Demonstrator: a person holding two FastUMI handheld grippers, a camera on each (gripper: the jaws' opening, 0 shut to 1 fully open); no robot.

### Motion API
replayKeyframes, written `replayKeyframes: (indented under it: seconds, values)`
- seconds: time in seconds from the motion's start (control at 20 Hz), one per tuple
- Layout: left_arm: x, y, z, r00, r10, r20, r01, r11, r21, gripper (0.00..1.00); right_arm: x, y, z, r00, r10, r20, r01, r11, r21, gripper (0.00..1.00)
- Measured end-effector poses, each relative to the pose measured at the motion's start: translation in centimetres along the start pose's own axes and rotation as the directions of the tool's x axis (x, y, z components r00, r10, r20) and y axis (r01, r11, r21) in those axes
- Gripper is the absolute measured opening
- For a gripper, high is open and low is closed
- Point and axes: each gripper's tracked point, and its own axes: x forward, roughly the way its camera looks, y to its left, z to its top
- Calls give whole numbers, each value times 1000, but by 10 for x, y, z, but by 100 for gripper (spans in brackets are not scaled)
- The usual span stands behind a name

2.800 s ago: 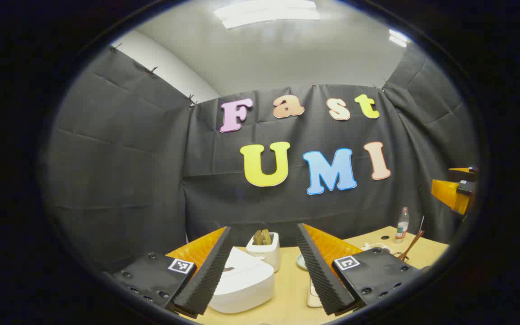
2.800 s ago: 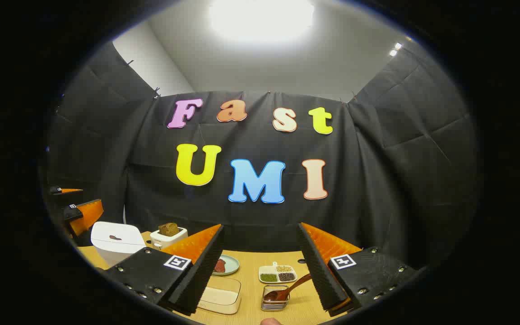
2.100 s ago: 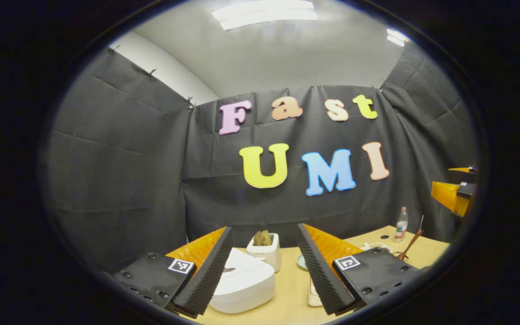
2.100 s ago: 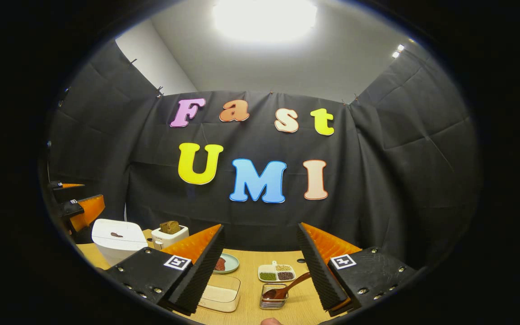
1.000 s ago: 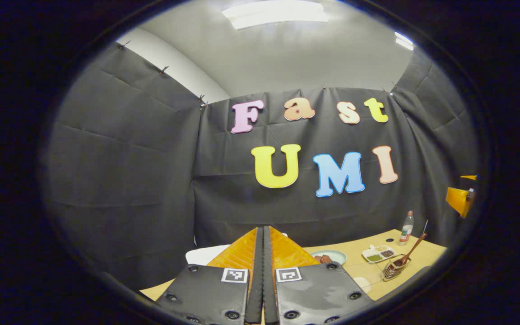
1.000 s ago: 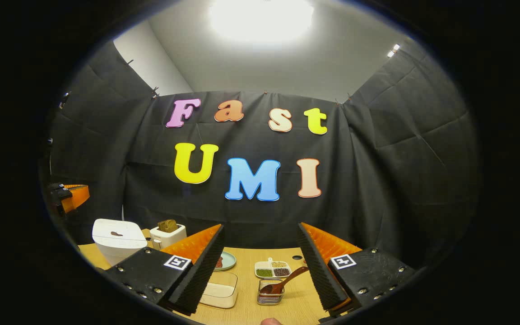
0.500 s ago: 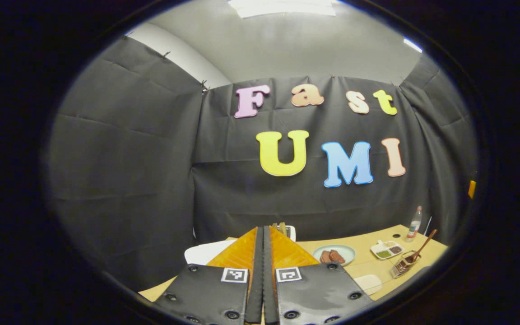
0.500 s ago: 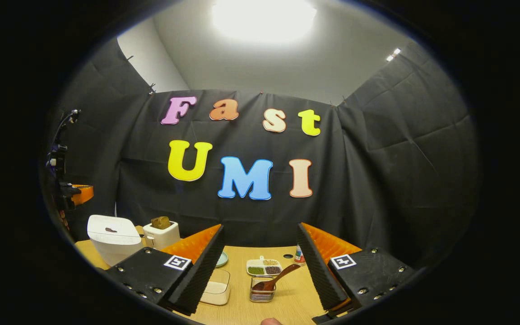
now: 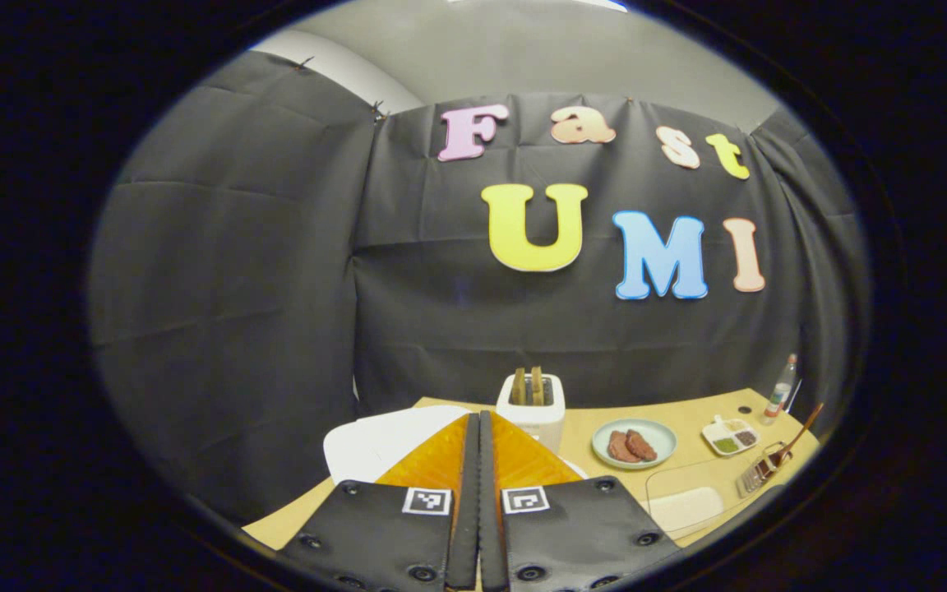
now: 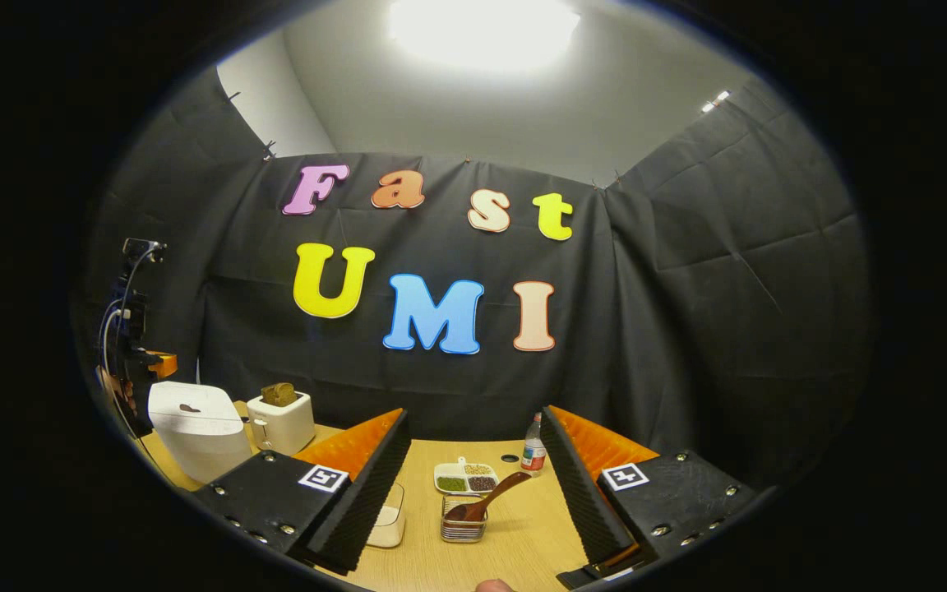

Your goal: Close the left gripper, press the button to open the rice cooker; take a wooden spoon from the chopstick holder with the right hand, scoop a spoonful of rice and pour it into the rice cooker, then put the wooden spoon back into the chopstick holder.

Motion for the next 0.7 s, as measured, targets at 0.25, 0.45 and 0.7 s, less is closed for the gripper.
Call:
replayKeyframes:
  seconds: [0.25,0.45,0.7]
  values:
    - [35,10,-51,991,-11,-133,3,998,-56,9,-3,-9,-7,999,-23,-29,23,1000,-15,96]
    - [47,18,-86,978,11,-209,-26,997,-72,9,-3,-12,-9,999,-26,-40,25,999,-25,96]
    - [49,15,-92,977,17,-214,-26,999,-35,7,2,-8,-14,998,-7,-61,7,1000,-14,96]
